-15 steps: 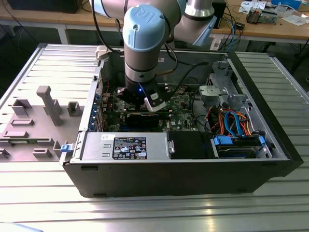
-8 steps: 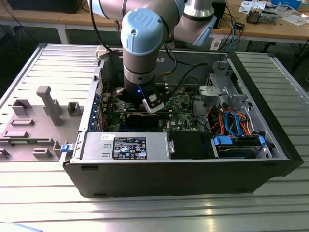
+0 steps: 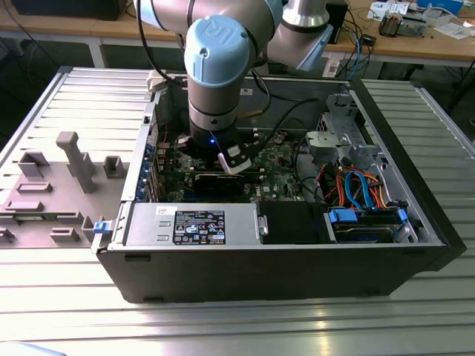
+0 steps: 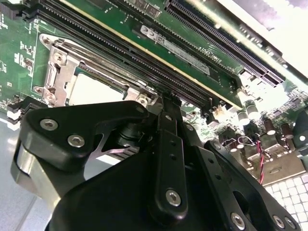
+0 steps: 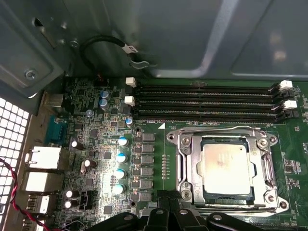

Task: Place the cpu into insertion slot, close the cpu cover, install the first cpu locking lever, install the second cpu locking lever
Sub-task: 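Install the second cpu locking lever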

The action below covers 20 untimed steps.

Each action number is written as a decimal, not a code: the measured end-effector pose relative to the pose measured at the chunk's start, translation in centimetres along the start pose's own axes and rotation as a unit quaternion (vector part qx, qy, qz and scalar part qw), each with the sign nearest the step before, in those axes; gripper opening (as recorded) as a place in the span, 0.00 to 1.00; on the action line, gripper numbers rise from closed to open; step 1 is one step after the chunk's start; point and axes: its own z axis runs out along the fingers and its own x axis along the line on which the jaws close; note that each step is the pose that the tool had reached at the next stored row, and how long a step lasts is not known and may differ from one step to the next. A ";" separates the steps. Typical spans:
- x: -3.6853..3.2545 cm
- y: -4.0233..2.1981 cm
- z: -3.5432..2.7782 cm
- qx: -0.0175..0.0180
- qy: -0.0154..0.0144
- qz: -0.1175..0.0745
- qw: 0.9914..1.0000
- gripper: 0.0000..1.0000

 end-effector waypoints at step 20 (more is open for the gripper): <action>0.06 0.57 -2.06 0.002 0.000 0.000 1.000 0.11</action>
